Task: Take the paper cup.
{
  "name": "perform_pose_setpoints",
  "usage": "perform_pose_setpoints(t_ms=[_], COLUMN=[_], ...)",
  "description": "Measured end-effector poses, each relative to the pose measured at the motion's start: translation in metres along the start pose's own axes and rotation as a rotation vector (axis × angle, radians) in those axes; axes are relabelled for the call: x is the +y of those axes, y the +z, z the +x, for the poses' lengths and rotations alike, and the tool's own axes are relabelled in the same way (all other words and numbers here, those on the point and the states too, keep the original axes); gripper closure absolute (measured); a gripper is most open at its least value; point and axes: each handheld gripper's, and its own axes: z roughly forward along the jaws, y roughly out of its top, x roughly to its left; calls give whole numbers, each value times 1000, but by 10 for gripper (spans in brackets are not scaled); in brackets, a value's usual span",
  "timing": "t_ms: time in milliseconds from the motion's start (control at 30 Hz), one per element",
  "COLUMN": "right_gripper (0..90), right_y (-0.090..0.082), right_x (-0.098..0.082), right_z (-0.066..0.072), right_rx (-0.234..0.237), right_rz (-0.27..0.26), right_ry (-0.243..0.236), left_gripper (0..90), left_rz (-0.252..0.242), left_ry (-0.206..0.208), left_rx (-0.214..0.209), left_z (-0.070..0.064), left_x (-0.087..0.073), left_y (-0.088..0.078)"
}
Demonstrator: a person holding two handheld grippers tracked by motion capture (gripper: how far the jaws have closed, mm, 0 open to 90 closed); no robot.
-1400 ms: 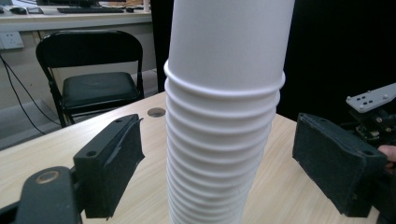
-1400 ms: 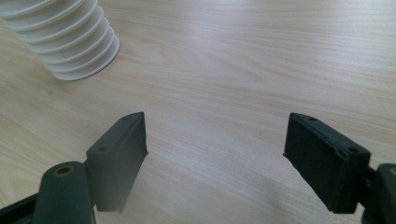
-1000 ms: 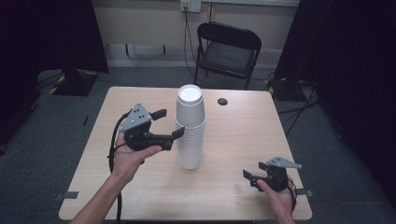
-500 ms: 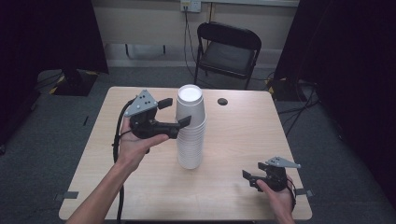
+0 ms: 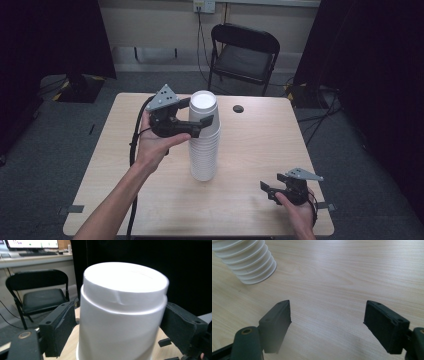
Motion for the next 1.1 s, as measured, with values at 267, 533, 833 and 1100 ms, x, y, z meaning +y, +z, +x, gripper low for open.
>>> perform_pose_setpoints(t_ms=[267, 533, 833, 1100], right_gripper=[215, 221, 221, 221], right_y=[1, 2, 2, 2], right_x=[0, -1, -1, -1], right_z=[0, -2, -1, -1], right_rx=[3, 5, 8, 7], right_rz=[5, 2, 1, 2], right_ry=[1, 9, 12, 13], left_gripper=[116, 138, 133, 140], left_rz=[39, 52, 54, 53], left_ry=[13, 49, 63, 59], left_rx=[1, 0, 18, 21], left_z=[1, -1, -3, -3], left_x=[-1, -7, -11, -10], left_y=[17, 26, 27, 28])
